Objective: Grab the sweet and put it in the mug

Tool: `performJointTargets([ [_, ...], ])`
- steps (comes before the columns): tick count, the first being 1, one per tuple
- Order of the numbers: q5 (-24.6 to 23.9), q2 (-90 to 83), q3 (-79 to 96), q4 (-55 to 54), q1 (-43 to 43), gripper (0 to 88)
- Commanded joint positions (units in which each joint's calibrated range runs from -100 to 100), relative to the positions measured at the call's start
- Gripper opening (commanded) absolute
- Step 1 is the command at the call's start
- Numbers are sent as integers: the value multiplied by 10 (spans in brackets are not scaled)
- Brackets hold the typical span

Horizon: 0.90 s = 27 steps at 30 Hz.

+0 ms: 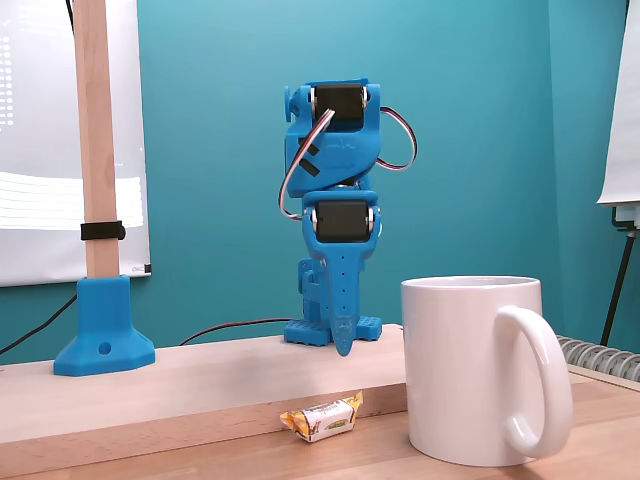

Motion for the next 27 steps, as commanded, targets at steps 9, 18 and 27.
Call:
performJointTargets([
  [9, 26, -40, 27, 0, -2, 181],
  [18, 33, -30, 24, 0, -19, 180],
  [27, 32, -30, 22, 0, -84, 172],
])
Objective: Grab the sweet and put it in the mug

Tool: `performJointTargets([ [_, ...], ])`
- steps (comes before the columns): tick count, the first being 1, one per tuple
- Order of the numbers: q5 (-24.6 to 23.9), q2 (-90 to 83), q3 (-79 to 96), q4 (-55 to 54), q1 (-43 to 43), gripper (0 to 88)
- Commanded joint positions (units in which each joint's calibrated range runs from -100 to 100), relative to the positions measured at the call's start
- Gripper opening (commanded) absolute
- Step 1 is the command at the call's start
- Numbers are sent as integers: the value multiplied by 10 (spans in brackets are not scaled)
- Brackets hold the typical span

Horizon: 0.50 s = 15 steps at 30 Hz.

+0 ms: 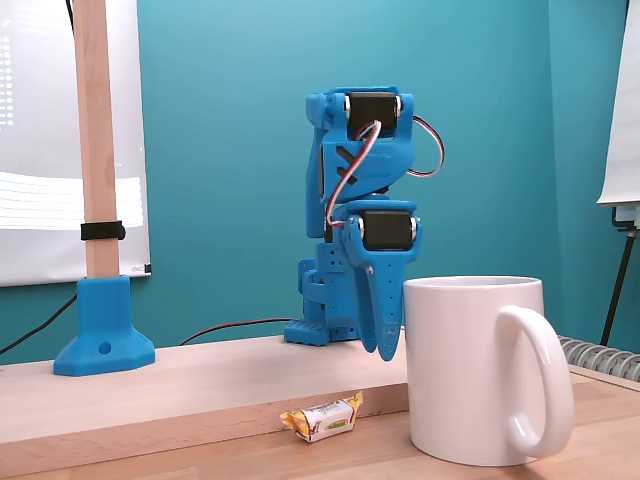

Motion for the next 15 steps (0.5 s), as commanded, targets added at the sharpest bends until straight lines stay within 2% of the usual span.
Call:
performJointTargets([
  [1, 0, -20, -8, 0, -24, 172],
  [5, 0, -18, -10, 0, -23, 172],
  [15, 0, -10, -12, -3, 60, 173],
])
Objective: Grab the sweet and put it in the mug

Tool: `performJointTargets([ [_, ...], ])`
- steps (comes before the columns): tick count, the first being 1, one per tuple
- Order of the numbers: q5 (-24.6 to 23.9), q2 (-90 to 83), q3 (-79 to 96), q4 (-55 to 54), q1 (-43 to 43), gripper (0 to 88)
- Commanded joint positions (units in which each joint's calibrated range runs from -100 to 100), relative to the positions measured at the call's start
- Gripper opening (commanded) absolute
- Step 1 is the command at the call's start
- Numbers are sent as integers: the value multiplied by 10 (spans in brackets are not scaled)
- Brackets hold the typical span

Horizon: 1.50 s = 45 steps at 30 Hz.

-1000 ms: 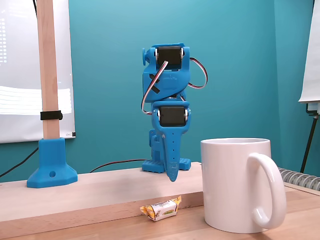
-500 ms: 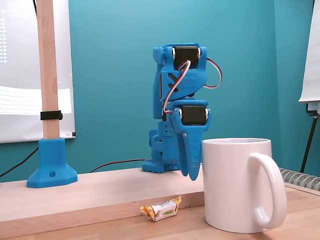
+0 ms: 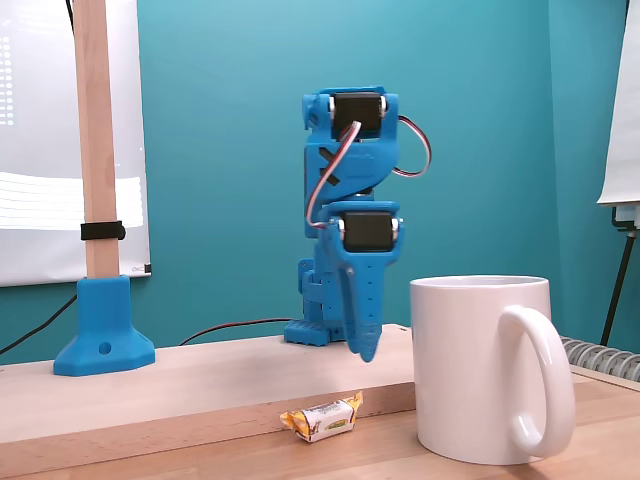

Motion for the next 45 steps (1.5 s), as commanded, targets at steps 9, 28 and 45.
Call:
performJointTargets([
  [9, -1, -6, -10, -112, 24, 174],
  [28, -17, 46, -63, -63, 16, 171],
  [45, -18, 88, -124, -9, -28, 172],
])
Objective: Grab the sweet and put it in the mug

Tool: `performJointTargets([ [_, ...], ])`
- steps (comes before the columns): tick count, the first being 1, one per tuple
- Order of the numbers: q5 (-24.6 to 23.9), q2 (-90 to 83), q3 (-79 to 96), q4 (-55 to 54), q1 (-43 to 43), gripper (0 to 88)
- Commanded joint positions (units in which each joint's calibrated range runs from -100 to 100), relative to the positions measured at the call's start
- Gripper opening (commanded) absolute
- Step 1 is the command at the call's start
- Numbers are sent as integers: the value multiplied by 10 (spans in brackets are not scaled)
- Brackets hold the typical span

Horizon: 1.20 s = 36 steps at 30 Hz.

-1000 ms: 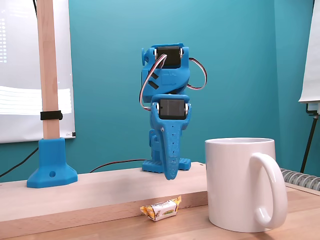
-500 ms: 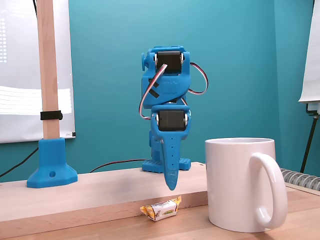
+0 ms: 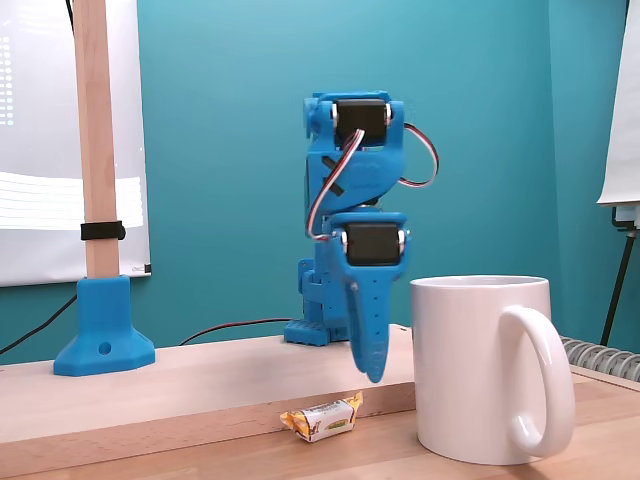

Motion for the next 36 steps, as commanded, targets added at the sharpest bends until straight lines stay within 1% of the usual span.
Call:
performJointTargets([
  [1, -2, -2, -36, 5, -13, 173],
  [8, -20, -1, -34, 5, -7, 171],
  [24, -13, -6, -29, 7, -4, 171],
  [31, -12, -10, -21, 59, -4, 171],
  [36, -12, -11, -22, 64, 15, 171],
])
